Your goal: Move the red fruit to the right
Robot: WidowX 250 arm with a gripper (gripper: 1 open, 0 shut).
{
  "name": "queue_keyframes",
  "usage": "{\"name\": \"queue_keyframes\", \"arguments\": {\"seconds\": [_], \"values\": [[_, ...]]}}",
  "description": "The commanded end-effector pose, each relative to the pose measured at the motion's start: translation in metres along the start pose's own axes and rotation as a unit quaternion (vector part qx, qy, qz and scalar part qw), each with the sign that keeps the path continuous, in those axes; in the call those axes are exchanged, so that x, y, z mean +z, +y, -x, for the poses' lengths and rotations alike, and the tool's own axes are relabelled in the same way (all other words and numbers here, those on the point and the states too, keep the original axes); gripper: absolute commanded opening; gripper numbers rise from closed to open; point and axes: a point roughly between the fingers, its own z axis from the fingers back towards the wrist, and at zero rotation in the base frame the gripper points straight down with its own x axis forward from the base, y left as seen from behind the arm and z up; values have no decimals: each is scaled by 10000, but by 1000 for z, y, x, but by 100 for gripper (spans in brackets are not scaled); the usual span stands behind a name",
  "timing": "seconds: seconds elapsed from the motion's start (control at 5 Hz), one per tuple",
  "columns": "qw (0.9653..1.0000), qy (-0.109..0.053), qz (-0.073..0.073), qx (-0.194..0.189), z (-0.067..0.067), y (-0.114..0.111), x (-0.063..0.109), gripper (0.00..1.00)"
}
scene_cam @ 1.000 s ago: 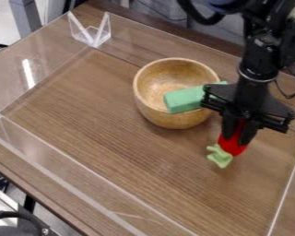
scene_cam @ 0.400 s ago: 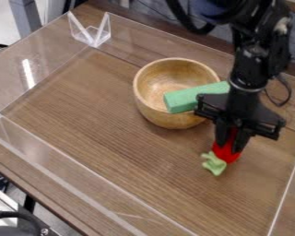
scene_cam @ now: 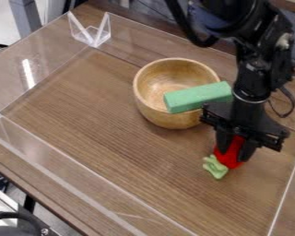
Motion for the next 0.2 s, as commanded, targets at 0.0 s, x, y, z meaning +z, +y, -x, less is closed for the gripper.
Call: {"name": "queue_keyframes", "arguments": {"seconds": [0.0], "values": [[9997, -65, 25, 254, -8, -6, -4, 100]]}}
